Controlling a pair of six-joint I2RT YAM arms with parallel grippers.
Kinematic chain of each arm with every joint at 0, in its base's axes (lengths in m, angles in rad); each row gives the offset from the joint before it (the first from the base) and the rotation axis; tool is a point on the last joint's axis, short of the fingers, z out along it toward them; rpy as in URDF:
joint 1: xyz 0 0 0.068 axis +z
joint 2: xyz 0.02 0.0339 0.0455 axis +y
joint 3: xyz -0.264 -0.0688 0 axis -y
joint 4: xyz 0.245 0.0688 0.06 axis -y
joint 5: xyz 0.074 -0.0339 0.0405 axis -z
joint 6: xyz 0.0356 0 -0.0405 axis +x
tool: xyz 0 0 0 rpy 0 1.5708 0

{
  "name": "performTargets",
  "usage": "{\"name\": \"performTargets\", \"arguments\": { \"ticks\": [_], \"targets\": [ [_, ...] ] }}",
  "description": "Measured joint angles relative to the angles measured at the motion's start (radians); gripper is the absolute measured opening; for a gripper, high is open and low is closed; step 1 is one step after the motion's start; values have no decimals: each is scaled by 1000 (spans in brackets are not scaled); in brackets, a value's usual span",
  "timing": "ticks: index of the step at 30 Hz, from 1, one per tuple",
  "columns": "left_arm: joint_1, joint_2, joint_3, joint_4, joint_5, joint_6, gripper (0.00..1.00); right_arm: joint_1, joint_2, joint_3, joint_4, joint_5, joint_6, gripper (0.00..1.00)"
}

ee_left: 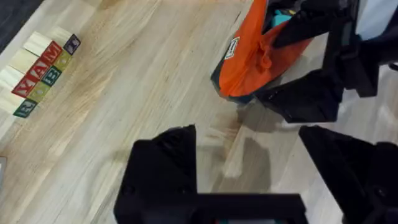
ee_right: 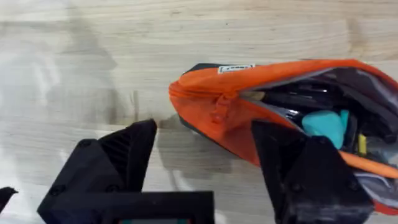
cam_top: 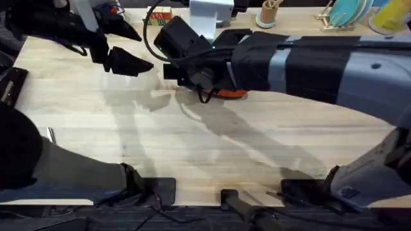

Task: Unzip the bag, pick up the pens from the table one at a time and place them inside, then zip the bag closed.

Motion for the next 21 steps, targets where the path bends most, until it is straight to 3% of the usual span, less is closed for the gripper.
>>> {"name": "performTargets", "arguments": {
  "ticks": [5, 21],
  "targets": [
    [0, 0, 0, 0, 0, 0, 993, -12, 1, 0, 3, 0, 0, 856],
    [0, 0, 0, 0, 0, 0, 993, -34, 34, 0, 3, 11, 1, 387]
  ]
}}
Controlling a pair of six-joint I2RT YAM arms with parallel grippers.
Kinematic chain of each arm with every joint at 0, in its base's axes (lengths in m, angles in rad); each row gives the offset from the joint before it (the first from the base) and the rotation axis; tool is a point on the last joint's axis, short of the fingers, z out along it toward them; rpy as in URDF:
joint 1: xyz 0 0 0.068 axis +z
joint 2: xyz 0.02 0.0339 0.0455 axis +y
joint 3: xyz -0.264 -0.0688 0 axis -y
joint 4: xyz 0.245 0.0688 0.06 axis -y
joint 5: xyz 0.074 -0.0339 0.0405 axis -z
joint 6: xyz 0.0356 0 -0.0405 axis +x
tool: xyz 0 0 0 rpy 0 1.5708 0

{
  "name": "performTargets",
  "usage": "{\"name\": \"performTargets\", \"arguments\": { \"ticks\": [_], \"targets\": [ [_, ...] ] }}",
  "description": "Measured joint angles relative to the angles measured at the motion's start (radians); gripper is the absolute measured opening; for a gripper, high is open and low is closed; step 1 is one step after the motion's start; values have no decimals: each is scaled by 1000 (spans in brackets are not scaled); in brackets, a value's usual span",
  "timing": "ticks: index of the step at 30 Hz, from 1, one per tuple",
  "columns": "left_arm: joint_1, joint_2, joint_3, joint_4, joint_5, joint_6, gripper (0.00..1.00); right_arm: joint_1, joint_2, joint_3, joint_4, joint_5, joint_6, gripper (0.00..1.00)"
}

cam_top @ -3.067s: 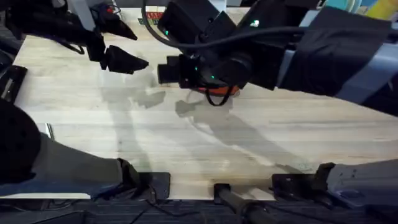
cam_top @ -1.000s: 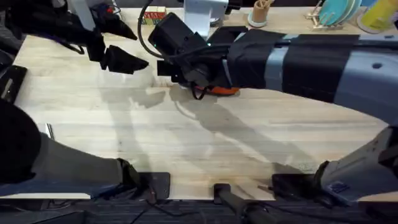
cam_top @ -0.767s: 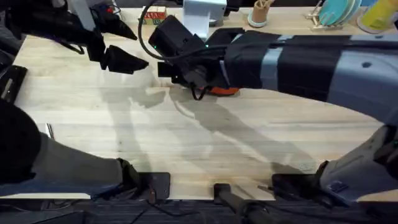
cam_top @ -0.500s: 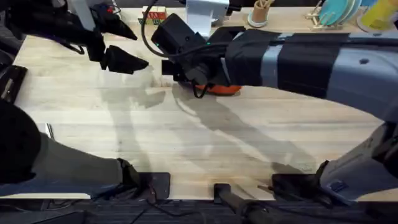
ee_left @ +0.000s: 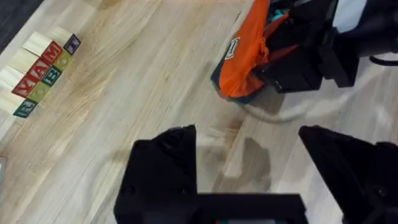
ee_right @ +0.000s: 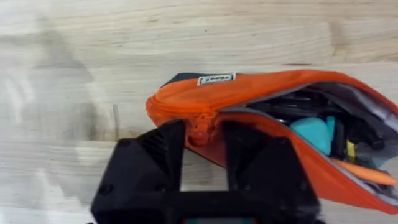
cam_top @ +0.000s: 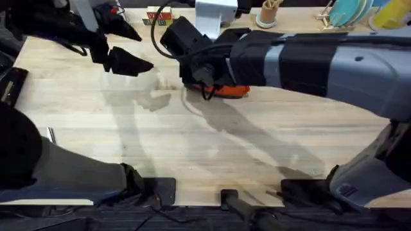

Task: Unzip the bag, pick up the pens from the table one at a time and place them inside, then zip the bag closed.

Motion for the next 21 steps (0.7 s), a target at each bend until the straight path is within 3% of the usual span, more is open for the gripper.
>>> {"name": "performTargets", "arguments": {
  "ticks": [12, 21],
  "targets": [
    [0, 0, 0, 0, 0, 0, 993, 0, 0, 0, 0, 0, 0, 47],
    [0, 0, 0, 0, 0, 0, 993, 0, 0, 0, -15, 0, 0, 34]
  ]
}}
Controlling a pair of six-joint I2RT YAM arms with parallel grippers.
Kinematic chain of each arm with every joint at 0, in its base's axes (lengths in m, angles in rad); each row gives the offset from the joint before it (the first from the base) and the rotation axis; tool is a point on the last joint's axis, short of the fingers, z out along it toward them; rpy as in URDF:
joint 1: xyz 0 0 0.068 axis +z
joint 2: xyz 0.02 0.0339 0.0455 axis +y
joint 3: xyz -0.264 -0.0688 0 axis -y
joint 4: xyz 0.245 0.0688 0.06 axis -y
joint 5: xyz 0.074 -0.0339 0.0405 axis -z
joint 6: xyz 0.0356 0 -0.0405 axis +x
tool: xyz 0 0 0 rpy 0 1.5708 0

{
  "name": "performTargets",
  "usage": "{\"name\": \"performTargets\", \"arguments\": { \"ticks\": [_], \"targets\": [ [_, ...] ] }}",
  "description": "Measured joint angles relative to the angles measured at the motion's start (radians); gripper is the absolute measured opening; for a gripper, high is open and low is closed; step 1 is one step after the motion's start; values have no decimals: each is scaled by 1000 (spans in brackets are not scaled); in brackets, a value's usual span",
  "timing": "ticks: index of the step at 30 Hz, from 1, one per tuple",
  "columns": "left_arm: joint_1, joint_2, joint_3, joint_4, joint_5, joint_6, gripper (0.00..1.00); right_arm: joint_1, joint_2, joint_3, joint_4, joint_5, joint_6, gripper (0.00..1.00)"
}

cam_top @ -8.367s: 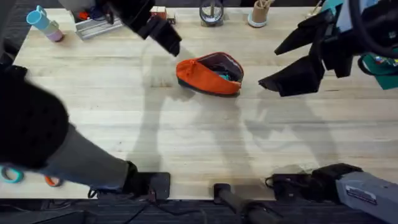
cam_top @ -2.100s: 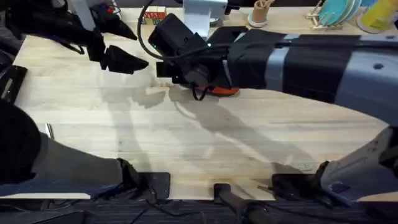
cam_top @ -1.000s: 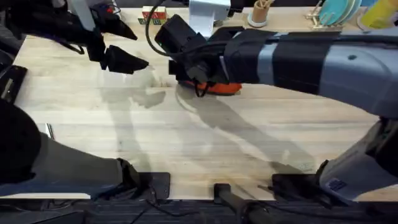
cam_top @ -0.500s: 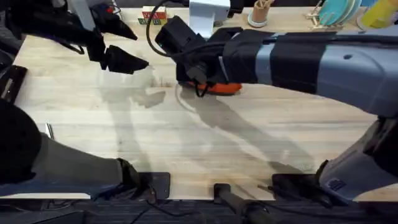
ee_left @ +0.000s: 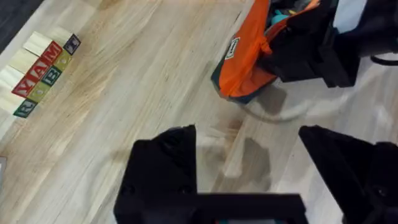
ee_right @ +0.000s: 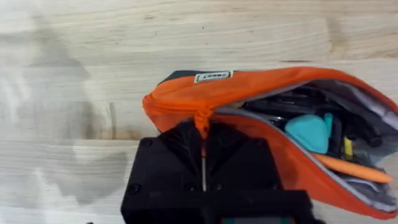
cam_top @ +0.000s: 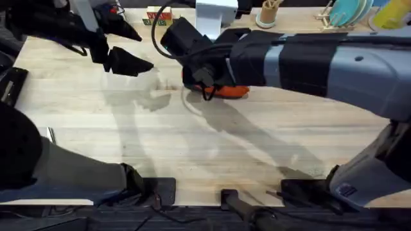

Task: Unzip the bag, pick up the pens from the table one at a time and place them inside, then zip the bag closed.

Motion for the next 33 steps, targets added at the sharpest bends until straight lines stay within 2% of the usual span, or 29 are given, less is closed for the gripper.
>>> {"name": "performTargets", "arguments": {
  "ticks": [10, 21, 33],
  "targets": [
    [0, 0, 0, 0, 0, 0, 992, 0, 0, 19, -37, 0, -7, 33],
    [0, 0, 0, 0, 0, 0, 993, 0, -10, 134, -239, -5, -13, 33],
    [0, 0, 0, 0, 0, 0, 993, 0, -10, 168, -267, -16, -13, 32]
  ]
}}
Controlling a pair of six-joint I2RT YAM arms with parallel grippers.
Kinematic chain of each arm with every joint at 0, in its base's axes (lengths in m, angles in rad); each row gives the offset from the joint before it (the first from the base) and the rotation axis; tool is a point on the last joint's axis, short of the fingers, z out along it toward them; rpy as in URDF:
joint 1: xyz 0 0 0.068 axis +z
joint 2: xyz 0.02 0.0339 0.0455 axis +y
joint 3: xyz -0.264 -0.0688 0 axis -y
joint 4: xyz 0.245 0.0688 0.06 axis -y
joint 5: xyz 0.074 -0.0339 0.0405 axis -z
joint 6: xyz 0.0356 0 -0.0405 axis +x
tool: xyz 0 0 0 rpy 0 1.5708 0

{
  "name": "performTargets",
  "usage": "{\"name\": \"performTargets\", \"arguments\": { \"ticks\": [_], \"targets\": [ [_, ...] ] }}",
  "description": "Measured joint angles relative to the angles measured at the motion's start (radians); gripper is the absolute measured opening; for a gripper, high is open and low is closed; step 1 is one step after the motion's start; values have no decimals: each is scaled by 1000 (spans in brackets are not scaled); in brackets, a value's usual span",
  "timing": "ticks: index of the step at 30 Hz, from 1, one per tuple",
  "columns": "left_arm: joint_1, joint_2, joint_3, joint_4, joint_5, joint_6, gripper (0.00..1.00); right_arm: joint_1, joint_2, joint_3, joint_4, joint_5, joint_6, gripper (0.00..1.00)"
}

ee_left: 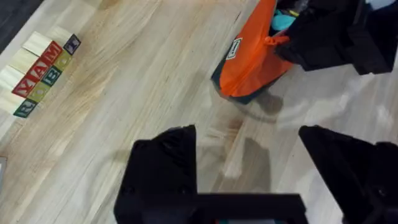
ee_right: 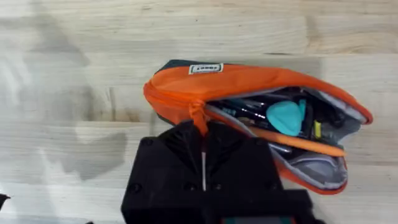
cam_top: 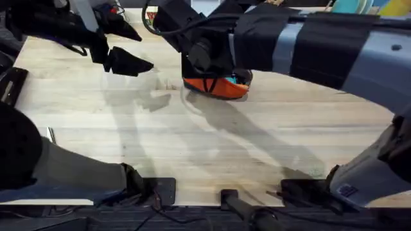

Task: Unzip the bag, pick up the pens from the table one at a time and place them inside, then zip the bag closed.

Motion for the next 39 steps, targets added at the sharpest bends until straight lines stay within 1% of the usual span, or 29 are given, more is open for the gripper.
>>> {"name": "performTargets", "arguments": {
  "ticks": [4, 8, 12, 20, 25, 30, 39],
  "targets": [
    [-2, 0, 0, 7, 9, 1, 993, 0, 0, 0, 0, 0, 0, 31],
    [-3, 2, 0, 7, 42, 28, 993, 0, 0, 0, 0, 0, 0, 31],
    [-4, 35, 0, 7, 97, 83, 993, 0, 0, 0, -1, 0, 0, 31],
    [-4, 162, 0, 9, 225, 217, 993, 0, 0, 0, -2, 0, 0, 32],
    [-13, 228, 0, 11, 286, 284, 993, 0, 0, 0, -2, 0, 0, 32],
    [-44, 282, 0, 23, 318, 321, 993, 0, 0, 0, -2, 0, 0, 32],
    [-133, 372, 0, 68, 333, 336, 993, 0, 0, 0, -2, 0, 0, 32]
  ]
}}
